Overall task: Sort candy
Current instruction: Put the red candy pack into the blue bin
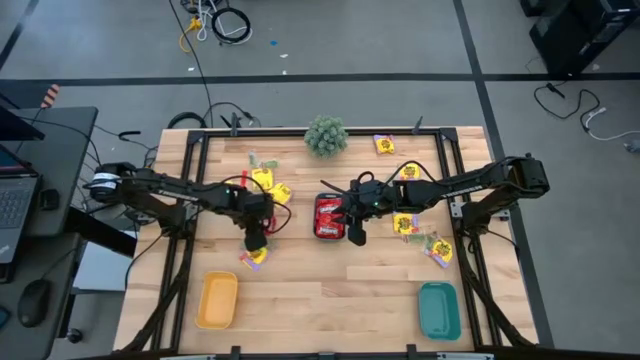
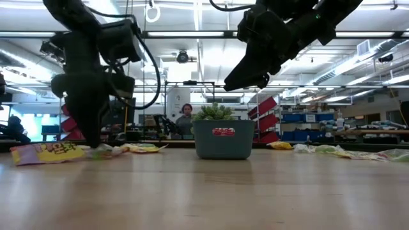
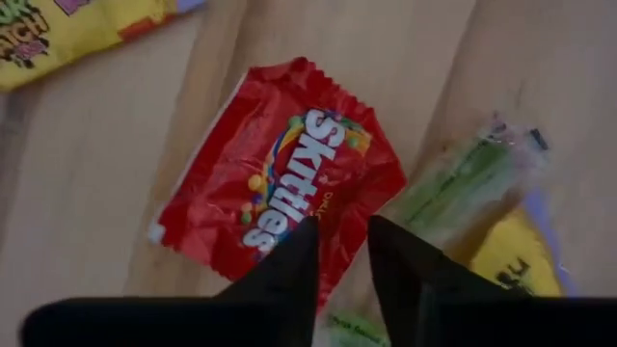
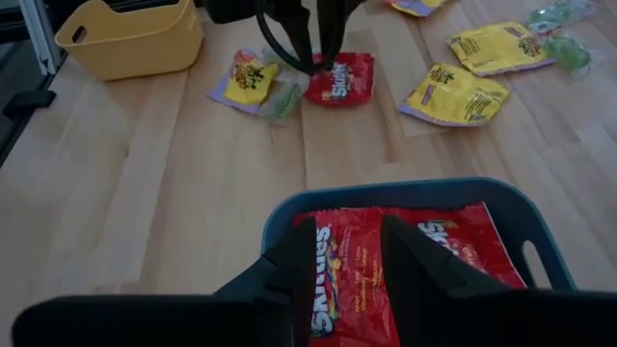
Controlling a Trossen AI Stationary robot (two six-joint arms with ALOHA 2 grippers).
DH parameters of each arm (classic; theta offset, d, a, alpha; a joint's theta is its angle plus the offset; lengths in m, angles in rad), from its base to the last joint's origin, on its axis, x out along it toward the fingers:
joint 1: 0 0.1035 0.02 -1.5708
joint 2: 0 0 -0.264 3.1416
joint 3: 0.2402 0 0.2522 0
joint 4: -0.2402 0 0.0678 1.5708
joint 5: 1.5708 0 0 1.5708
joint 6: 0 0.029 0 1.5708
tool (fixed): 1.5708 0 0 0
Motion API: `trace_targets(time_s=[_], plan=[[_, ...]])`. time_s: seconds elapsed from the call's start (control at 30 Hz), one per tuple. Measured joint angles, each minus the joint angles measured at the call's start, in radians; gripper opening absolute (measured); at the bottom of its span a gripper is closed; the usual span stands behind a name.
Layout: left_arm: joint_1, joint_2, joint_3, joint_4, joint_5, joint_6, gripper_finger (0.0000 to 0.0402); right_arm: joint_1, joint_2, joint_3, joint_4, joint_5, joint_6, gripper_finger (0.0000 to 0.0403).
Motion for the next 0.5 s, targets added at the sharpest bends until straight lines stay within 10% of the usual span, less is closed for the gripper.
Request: trace_targets(time_s=[0.5], plan=[[0.0,0.002,-0.026,-0.083,-0.103,0.054,0.0108,0.0,0.001,0.0,-0.006,0.006,-0.01,0.0103]])
